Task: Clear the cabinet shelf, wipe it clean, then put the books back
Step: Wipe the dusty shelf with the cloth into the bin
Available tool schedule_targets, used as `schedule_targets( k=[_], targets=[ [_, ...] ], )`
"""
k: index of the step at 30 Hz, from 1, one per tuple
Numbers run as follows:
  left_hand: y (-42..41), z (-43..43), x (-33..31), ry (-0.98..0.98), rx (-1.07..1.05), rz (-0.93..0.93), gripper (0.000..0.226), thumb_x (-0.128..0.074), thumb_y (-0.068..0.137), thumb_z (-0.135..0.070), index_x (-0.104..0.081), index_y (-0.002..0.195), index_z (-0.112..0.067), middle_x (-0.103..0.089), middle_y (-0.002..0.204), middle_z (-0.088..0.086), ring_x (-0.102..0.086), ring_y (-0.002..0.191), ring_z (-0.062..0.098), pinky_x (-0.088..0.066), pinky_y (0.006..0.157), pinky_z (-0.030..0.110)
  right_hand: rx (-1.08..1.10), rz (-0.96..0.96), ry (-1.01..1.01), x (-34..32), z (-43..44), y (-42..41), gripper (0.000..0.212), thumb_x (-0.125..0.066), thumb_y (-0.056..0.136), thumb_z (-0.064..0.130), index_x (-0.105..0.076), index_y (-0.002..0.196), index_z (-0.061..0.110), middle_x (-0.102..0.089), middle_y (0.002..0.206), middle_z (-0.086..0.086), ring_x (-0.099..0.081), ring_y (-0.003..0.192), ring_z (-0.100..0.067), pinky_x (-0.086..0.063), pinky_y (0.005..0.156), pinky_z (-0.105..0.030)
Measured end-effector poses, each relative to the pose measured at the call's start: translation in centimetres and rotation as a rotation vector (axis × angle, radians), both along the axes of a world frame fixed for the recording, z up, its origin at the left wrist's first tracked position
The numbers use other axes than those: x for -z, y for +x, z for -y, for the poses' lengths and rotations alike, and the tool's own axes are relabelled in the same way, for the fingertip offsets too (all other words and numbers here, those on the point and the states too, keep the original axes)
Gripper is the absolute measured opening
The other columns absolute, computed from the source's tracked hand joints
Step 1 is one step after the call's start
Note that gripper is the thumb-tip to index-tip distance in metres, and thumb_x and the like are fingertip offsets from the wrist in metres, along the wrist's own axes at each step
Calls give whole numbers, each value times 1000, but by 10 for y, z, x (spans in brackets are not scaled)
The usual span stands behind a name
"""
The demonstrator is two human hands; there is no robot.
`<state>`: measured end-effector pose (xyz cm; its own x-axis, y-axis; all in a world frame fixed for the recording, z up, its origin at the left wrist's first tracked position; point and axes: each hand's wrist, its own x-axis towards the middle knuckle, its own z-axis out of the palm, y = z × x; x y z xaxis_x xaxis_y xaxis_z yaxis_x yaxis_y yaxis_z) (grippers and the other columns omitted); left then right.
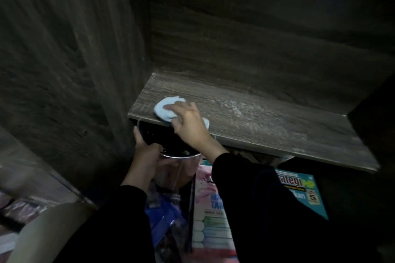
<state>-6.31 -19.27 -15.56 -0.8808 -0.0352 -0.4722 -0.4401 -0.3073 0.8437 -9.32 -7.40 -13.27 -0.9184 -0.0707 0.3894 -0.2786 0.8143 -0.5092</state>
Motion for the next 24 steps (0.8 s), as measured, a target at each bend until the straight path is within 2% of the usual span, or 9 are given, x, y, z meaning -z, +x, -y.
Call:
schedule_targets(
  k=[2, 4, 7, 9, 11, 13, 15, 21, 24],
  targets=[
    [-1, 1, 1, 8, 11, 3, 91, -29, 84, 20, -4, 151, -36, -32, 144, 3, -52, 103, 38, -57, 59, 53, 169, -100, -57, -3, -42, 3, 41, -52, 68, 0, -71, 104, 2, -70, 103, -16, -61, 102, -39, -30, 89, -31],
    [-4, 2, 4, 3, 22, -4, 90, -29, 82, 22, -8, 151, -33, -31, 149, 7, -54, 95, 36, -56, 50, 49, 379, -113, -74, -7, -96, 11, 41, -50, 70, 5, -69, 106, 3, -69, 108, -16, -60, 106, -39, -28, 90, -31],
    [-7, 1, 6, -7, 30, -7, 87, -29, 82, 22, -10, 150, -28, -33, 148, 7, -55, 82, 30, -53, 46, 49, 704, 28, 12, -11, -193, 37, 53, -40, 74, 22, -65, 119, 10, -62, 124, -14, -51, 119, -36, -25, 97, -32],
    [-9, 0, 5, 2, 35, -8, 86, -28, 83, 22, -9, 151, -27, -32, 147, 6, -54, 83, 31, -51, 46, 50, 856, 116, 110, -14, -252, 59, 62, -34, 74, 31, -59, 127, 11, -56, 131, -17, -46, 123, -38, -27, 101, -36],
    [-9, -1, 4, 4, 44, -6, 87, -27, 83, 23, -7, 151, -28, -31, 145, 6, -54, 80, 31, -50, 48, 52, 963, 249, 118, -19, -294, 82, 63, -36, 83, 37, -45, 140, 11, -42, 142, -23, -36, 130, -42, -25, 107, -41],
    [-9, -2, 2, 3, 49, -4, 88, -26, 83, 23, -6, 151, -28, -32, 138, 4, -52, 76, 26, -50, 47, 51, 1013, 462, 51, -16, -320, 98, 61, -47, 95, 32, -28, 148, 10, -26, 150, -24, -23, 137, -41, -20, 111, -44],
    [-8, -4, 1, -3, 51, -4, 87, -26, 83, 24, -7, 151, -28, -32, 137, 3, -51, 75, 26, -49, 48, 53, 1030, 587, 47, -8, -329, 105, 61, -45, 98, 34, -23, 150, 12, -22, 152, -22, -22, 138, -41, -21, 111, -50],
    [-9, -1, 3, -19, 76, 4, 88, -26, 83, 26, -15, 148, -32, -26, 150, 9, -51, 87, 41, -52, 37, 47, 892, 541, 192, 5, -290, 55, 62, -35, 98, 49, -22, 148, 16, -19, 152, -25, -15, 140, -44, -14, 115, -49],
    [-8, 0, 2, -13, 87, -15, 80, -25, 81, 27, -26, 141, -27, -33, 141, 7, -51, 88, 41, -51, 36, 45, 830, 570, 165, 3, -260, 20, 55, -33, 98, 44, -26, 144, 15, -14, 153, -24, -9, 140, -47, -11, 114, -53]
  ],
)
